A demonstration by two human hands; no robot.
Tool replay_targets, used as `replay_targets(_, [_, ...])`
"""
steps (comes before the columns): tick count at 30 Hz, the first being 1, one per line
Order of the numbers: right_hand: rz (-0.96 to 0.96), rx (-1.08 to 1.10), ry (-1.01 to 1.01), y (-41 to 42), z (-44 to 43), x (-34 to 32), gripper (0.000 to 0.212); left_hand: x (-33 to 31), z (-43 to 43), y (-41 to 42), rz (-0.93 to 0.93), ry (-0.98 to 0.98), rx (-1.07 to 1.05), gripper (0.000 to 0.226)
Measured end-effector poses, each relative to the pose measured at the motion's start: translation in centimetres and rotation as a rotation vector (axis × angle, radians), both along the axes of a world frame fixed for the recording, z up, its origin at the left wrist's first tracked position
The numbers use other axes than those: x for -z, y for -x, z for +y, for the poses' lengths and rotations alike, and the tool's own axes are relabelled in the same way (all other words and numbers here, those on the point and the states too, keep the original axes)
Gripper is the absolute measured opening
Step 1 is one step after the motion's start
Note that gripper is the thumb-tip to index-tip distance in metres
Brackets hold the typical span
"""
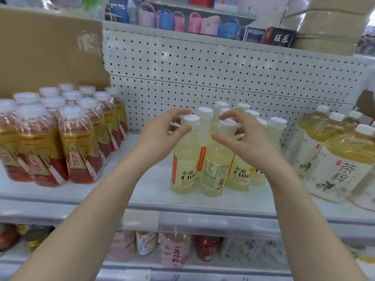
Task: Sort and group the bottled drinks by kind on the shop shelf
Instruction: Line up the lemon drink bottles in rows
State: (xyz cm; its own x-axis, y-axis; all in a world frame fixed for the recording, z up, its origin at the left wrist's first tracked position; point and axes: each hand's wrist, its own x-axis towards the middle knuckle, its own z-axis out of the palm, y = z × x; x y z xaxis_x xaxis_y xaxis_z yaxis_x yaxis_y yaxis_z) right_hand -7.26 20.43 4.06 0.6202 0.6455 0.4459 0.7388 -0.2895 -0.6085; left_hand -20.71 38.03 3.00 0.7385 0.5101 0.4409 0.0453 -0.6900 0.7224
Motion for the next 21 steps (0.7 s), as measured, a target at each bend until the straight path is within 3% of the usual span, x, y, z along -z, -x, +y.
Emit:
replay_targets(3, [-0.07, 0.012, -0.016, 0.1, 0.2, -0.3, 0.018, -0.3, 0.1, 0.1, 0.045, -0.042, 0.044, 0.041])
replay_targets(6, [0.064, -0.144, 0.026, 0.1, -0.4, -1.2, 0.036, 0.0, 0.1, -0.2, 0.033, -0.018, 0.113, 0.045])
replay_targets(11, [-0.081, 0.058, -0.006, 0.3, 0.5, -0.9, 0.023, 0.4, 0.2, -0.6, -0.04, 0.043, 0.106, 0.047])
replay_targets(21, [0.004, -0.14, 0.104, -0.7, -0.8, -1.4, 0.029, 1.5, 1.0, -1.6, -0.092, 0.13, 0.258, 0.038])
